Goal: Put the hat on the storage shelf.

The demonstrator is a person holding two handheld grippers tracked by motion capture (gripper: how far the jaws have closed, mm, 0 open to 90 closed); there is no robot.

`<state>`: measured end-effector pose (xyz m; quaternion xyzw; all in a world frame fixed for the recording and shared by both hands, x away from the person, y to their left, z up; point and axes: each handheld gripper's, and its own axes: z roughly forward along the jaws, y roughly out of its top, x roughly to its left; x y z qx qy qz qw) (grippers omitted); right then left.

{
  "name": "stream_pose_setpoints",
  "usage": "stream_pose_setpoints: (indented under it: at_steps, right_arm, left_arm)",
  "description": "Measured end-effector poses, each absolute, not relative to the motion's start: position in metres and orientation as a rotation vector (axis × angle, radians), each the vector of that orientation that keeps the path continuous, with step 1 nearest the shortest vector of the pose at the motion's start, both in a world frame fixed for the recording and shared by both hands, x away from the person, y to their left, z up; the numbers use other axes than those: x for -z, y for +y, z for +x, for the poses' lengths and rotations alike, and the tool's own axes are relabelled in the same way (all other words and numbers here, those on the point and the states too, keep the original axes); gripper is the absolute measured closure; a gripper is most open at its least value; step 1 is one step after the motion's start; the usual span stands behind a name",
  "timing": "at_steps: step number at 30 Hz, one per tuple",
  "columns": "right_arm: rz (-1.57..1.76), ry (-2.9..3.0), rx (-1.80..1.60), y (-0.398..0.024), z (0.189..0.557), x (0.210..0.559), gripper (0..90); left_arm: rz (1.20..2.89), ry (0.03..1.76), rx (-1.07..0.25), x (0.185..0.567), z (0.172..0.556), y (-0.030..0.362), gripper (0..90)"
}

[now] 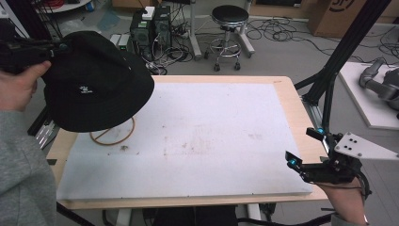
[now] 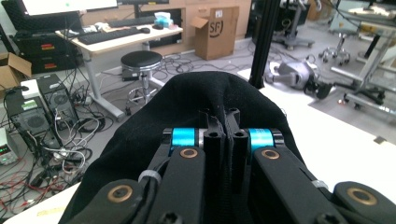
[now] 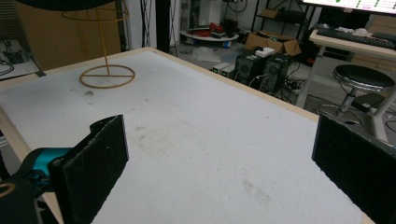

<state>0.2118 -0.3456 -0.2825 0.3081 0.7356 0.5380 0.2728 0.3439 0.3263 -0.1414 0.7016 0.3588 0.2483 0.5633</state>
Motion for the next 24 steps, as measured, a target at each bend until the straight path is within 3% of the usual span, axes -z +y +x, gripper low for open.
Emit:
stream_pose_setpoints:
  at_steps: [17, 24]
  right_arm:
    - [0.822, 2.003, -1.432, -0.340, 0.215, 0.286, 3.3]
    - [0.829, 2.012, -1.423, -0.337, 0.216, 0.288, 3.3]
  left_arm:
    - [1.663, 1.001, -0.525, 0.220, 0.378, 0.345, 88.2]
    - [1.622, 1.015, -0.505, 0.231, 0.378, 0.351, 86.5]
